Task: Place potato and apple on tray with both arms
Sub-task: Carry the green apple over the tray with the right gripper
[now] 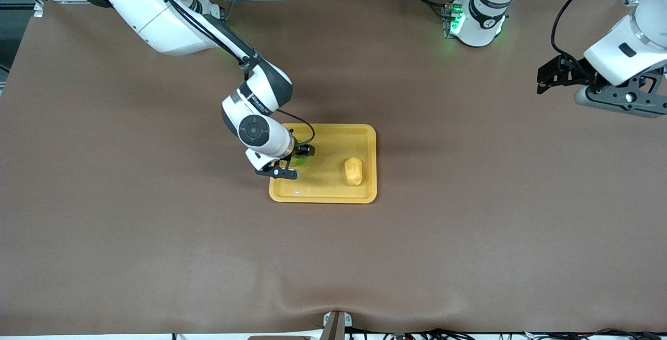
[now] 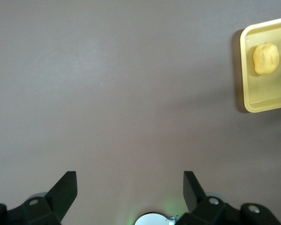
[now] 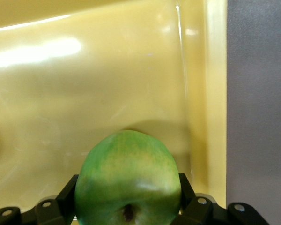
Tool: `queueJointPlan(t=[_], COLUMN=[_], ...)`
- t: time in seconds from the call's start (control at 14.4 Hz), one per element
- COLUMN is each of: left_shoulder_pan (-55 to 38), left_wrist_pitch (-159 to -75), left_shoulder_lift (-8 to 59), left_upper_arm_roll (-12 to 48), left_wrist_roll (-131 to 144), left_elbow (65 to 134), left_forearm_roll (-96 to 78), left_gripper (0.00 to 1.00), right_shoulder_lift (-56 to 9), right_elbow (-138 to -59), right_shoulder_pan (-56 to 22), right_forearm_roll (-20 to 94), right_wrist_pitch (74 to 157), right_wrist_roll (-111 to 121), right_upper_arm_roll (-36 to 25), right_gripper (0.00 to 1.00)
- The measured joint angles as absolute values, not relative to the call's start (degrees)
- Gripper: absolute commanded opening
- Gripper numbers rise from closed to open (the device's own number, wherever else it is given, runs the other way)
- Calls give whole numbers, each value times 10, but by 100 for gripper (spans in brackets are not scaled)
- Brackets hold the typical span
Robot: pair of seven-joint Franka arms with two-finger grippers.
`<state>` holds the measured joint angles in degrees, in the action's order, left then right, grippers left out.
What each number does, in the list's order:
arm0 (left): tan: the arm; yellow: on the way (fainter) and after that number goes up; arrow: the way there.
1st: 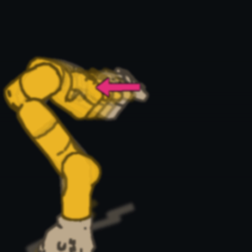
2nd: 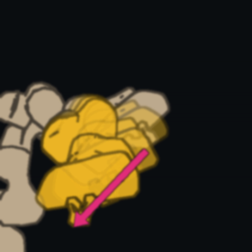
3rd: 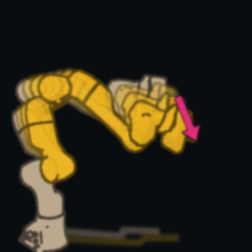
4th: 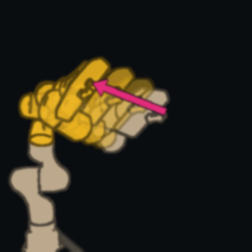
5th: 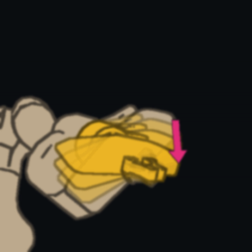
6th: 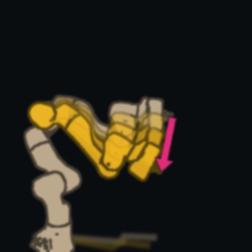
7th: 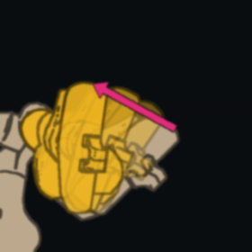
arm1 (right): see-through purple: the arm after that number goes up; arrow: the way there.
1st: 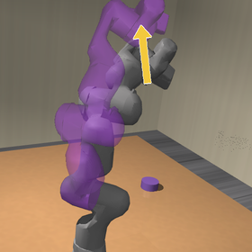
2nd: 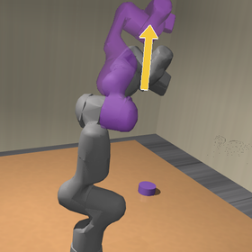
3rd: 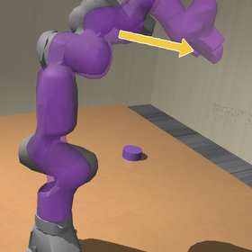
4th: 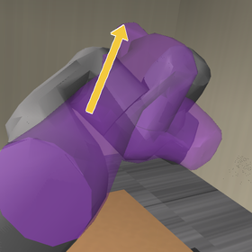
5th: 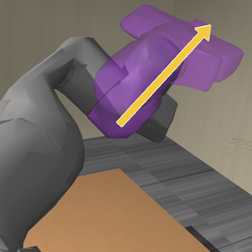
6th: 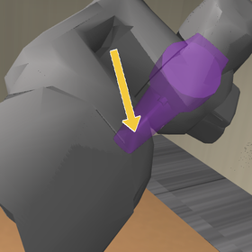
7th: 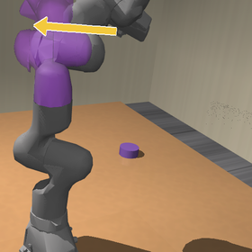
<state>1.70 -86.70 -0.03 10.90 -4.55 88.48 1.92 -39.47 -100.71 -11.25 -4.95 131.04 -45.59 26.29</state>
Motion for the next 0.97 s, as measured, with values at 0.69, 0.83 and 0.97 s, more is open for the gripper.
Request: queueJointPlan(t=[0.69, 0.83, 0.97], left_shoulder_pan=[18, 18, 18], left_wrist_pitch=[-867, -867, -867], left_shoulder_lift=[-1, -1, -1], left_upper_arm_roll=[106, 105, 104], left_wrist_roll=[-21, -21, -21], left_elbow=[886, 886, 886], left_forearm_roll=[18, 18, 18], left_gripper=[100, 100, 100], right_shoulder_lift=[-394, -393, -392], right_elbow=[-985, -956, -924], right_shoulder_pan=[-110, -108, -107], right_forearm_roll=[-58, -58, -58], right_wrist_pitch=[1266, 1223, 1185], right_wrist_roll=[-457, -457, -458], right_upper_arm_roll=[266, 267, 268], right_gripper=[100, 100, 100])
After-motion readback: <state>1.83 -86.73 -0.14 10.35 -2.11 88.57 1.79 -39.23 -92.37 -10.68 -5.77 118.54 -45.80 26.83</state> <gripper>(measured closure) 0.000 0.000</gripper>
